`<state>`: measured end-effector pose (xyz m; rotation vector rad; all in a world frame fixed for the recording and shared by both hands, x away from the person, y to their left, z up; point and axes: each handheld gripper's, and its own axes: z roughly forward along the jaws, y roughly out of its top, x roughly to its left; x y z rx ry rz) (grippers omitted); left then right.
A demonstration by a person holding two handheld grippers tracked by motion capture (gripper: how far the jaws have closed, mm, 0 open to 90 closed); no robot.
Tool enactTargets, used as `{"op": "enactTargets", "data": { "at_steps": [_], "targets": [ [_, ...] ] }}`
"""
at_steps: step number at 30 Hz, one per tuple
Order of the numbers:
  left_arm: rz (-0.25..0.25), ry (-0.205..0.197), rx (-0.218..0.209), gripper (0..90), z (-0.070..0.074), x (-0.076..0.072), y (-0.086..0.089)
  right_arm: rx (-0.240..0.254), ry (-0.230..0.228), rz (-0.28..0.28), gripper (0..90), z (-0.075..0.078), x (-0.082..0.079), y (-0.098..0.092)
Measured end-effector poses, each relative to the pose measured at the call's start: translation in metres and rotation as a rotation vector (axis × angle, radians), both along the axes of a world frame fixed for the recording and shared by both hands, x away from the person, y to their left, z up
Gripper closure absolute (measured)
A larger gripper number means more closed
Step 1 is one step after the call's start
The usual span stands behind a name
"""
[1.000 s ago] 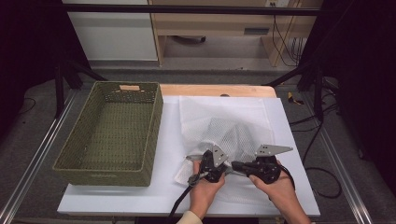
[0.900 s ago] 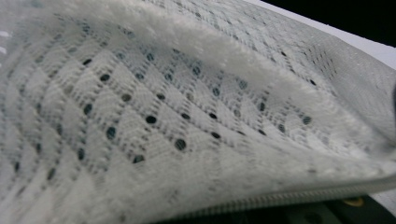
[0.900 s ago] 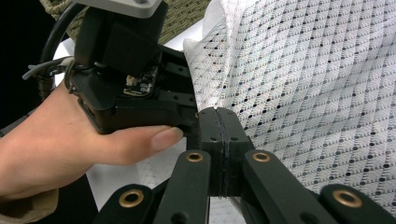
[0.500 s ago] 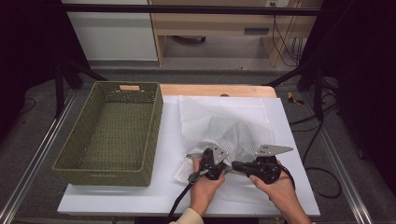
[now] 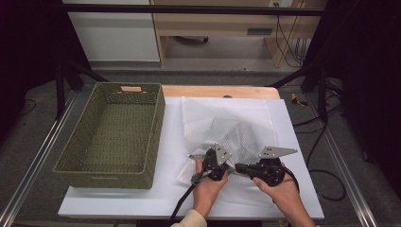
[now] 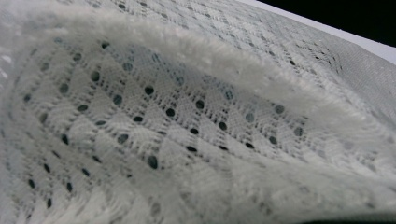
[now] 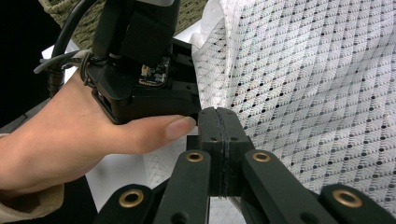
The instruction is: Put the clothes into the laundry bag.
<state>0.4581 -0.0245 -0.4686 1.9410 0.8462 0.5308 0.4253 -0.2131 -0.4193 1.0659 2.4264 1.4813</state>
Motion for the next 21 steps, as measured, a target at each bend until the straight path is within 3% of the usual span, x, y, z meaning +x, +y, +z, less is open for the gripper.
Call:
{"op": "enactTargets", "data": {
  "at_steps": [21],
  "targets": [
    [0.009,0.001,-0.001,90.0,0.0015,0.0092,-0.0028,0.0,-0.001,-0.006,90.0,0.0007,-0.0003,-0.0002]
  ]
}}
